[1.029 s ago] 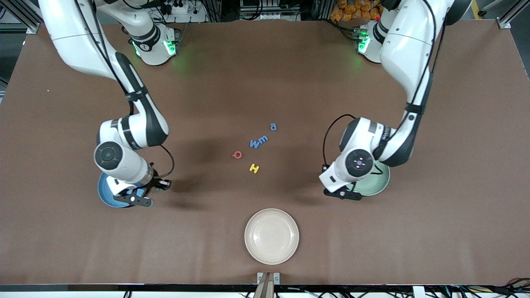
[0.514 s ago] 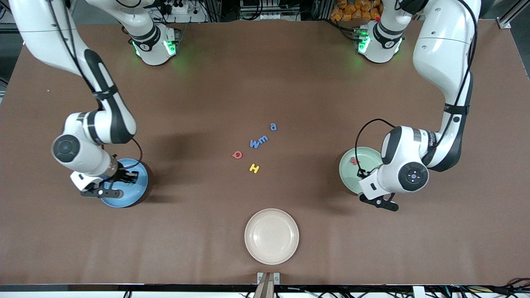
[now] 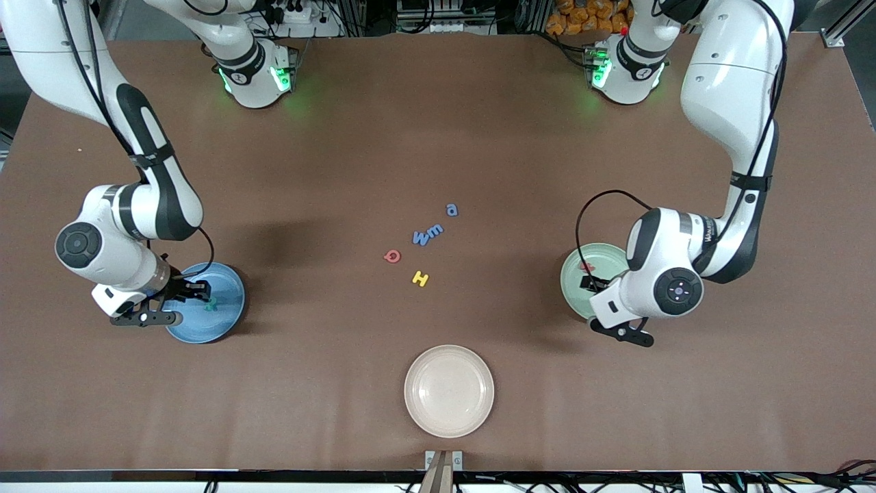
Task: Sort uppercase to blue plate, lowercase to green plate
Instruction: 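Place the h on the green plate while the right gripper drops R on blue, then move the left gripper over the blue letters near the center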
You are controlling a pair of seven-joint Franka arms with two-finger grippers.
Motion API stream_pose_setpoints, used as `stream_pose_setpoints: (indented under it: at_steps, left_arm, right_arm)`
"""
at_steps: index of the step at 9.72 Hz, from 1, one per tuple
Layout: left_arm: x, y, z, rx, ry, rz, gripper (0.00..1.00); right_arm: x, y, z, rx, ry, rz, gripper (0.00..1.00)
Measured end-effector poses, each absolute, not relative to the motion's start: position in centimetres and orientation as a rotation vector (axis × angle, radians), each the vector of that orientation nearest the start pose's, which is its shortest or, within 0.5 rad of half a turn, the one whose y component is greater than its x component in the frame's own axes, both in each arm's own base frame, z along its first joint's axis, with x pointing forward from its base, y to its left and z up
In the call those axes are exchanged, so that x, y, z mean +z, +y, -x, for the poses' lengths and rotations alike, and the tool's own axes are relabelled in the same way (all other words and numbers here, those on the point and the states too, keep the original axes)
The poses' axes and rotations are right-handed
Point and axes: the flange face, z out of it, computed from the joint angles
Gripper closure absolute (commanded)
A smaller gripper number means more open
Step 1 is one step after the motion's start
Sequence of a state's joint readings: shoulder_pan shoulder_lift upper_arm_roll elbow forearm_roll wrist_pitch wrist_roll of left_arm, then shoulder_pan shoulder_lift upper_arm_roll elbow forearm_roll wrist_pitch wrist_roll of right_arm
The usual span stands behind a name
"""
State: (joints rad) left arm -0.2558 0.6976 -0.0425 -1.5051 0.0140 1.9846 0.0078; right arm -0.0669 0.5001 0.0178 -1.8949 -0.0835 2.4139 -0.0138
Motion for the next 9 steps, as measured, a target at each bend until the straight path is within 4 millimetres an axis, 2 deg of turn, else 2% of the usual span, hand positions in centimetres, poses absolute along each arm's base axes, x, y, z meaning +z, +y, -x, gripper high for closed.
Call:
stream_pose_setpoints:
  at_steps: [1,3,6,9]
  left_arm:
    - [24.1,-22.1,-65.3,0.336,0.406,3.102,0.00]
    - [24.6,-28.6,-63.3,0.300,0.270,3.146,0.00]
    - [25.4,-39.0,-58.5,0.205,0.171,3.158,0.00]
    - [26.4,-46.8,-53.5,0.094,0.144,3.143,0.00]
  right_arm:
    - [24.0,-3.0,-63.5,-0.029,-0.043,3.188,0.00]
    - [24.1,-2.0,-63.6,-0.036,-0.041,3.185,0.00]
    - [24.8,0.4,-64.1,-0.064,-0.016,3.182,0.00]
    - [24.8,1.9,-64.1,-0.068,0.025,3.180,0.00]
